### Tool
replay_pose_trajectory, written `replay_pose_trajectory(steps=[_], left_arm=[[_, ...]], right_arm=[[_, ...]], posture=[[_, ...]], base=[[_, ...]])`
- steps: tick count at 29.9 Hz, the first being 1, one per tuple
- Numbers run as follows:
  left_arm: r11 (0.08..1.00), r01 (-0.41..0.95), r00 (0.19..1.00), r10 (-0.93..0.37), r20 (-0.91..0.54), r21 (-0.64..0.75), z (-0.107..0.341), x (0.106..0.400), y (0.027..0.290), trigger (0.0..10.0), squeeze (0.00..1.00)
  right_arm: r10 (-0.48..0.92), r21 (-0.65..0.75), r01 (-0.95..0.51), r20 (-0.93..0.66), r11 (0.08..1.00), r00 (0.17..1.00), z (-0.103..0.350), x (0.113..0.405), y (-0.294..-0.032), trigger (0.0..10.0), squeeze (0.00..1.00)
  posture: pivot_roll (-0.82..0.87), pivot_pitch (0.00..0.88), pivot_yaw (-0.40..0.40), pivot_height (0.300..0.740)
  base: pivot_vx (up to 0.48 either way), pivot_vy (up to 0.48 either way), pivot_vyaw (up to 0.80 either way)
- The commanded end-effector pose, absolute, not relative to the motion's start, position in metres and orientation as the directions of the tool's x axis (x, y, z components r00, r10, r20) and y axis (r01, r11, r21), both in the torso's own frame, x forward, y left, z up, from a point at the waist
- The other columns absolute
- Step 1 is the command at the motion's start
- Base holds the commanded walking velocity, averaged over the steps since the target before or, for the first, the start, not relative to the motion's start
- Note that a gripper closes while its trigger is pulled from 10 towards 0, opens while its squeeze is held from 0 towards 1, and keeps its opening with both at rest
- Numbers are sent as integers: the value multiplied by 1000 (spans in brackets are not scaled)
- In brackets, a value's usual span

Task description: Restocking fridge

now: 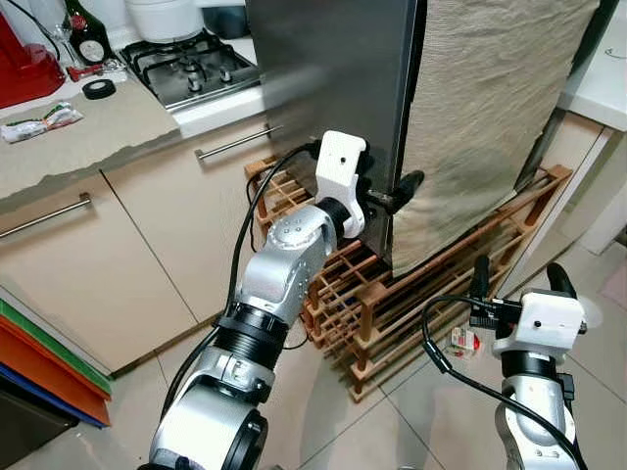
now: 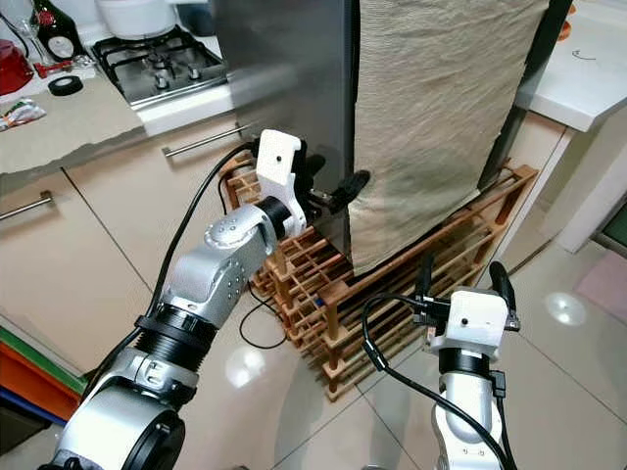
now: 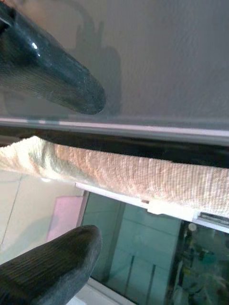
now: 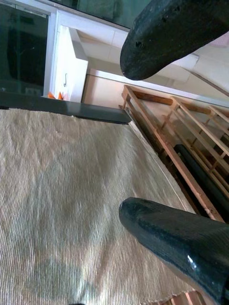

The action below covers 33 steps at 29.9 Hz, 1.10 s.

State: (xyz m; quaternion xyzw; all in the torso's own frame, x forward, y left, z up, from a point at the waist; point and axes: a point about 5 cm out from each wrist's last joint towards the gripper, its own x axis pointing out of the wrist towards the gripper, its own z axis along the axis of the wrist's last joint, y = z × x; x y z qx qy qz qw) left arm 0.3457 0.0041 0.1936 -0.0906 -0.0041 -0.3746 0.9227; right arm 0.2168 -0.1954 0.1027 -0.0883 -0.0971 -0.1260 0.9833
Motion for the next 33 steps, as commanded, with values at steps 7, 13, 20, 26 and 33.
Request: replay_pose_trajectory(steps=[7,13,20,26,33], left_arm=[[648,733,676,-728,112,-207,212,345,-32,10000,0],[623,746,658,-743,119,-233,216,345,-43,10000,0],[636,739,667,-738,104,-222,214,347,-47,10000,0],[681,698,709,-701,78,-222,216,353,-49,10000,0],[595,748,650,-746,143,-296,234,344,-65,10000,0]], right_arm=[[-240,-142,271,204,952,949,102,210,-193,10000,0],[-249,-144,280,206,949,947,103,209,-195,10000,0],[-253,-145,286,207,947,945,103,208,-195,10000,0],[-257,-144,288,204,947,945,103,206,-195,10000,0],[-258,-149,289,198,946,946,102,205,-196,10000,0]], posture=[[-178,37,118,740],[-195,39,122,740],[-200,43,126,740],[-205,49,127,740],[-209,53,124,740]], base=[[0,0,0],[0,0,0],[0,0,0],[0,0,0],[0,0,0]])
